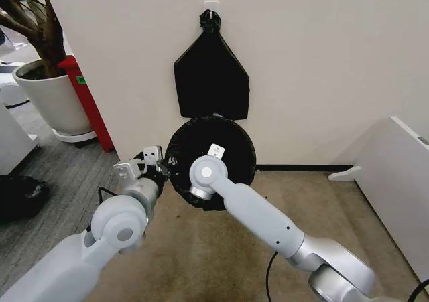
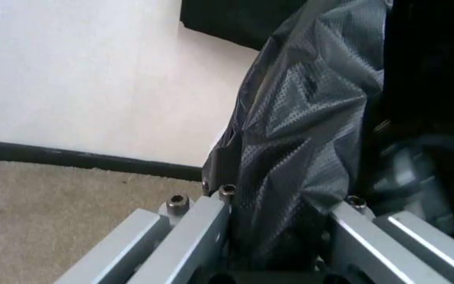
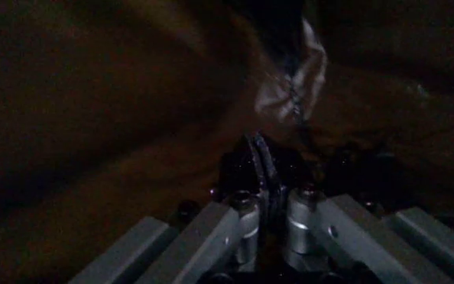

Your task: Place the garbage bag over the trash bin.

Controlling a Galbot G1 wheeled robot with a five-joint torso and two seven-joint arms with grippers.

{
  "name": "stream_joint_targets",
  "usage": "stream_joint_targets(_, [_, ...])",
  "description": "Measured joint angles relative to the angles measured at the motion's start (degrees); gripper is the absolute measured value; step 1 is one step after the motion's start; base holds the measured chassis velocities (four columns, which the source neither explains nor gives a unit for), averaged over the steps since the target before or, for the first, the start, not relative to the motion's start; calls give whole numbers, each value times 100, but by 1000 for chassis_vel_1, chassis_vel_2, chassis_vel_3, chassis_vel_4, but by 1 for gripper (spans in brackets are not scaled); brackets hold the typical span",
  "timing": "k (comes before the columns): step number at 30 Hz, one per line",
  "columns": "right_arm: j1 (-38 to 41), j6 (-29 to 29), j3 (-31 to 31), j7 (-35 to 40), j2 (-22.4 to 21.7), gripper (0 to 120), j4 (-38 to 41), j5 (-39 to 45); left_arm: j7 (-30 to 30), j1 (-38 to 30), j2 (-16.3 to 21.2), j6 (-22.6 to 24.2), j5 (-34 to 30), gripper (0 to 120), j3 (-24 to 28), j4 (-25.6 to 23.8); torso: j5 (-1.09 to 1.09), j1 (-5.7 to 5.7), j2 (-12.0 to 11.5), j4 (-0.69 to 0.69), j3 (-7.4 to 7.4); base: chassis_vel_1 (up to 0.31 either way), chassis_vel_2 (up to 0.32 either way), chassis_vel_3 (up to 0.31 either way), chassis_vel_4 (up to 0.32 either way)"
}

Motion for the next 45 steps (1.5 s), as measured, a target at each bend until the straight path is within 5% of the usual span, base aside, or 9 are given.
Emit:
stream_joint_targets(20, [-102, -140, 364, -445, -3, 0, -641, -230, 82, 136, 75, -4, 21, 0, -61, -171, 1, 0, 0, 0, 0, 0, 0, 0, 0])
stream_joint_targets(34, [164, -243, 70, -172, -1097, 4, 2049, 1292, 233, 147, 54, -52, 68, 0, -132, 328, 1, 0, 0, -2, 0, 0, 0, 0, 0])
stream_joint_targets(41, [769, -421, 391, -224, -1695, 26, 3077, 2169, 601, 241, 23, -186, 124, 0, -154, 756, 0, 0, 0, 0, 0, 0, 0, 0, 0])
stream_joint_targets(45, [1147, -777, 1194, -689, -2195, 44, 3397, 2973, 1173, 309, -8, -483, 357, 0, -145, 988, 1, 0, 0, 1, 0, 0, 0, 0, 0])
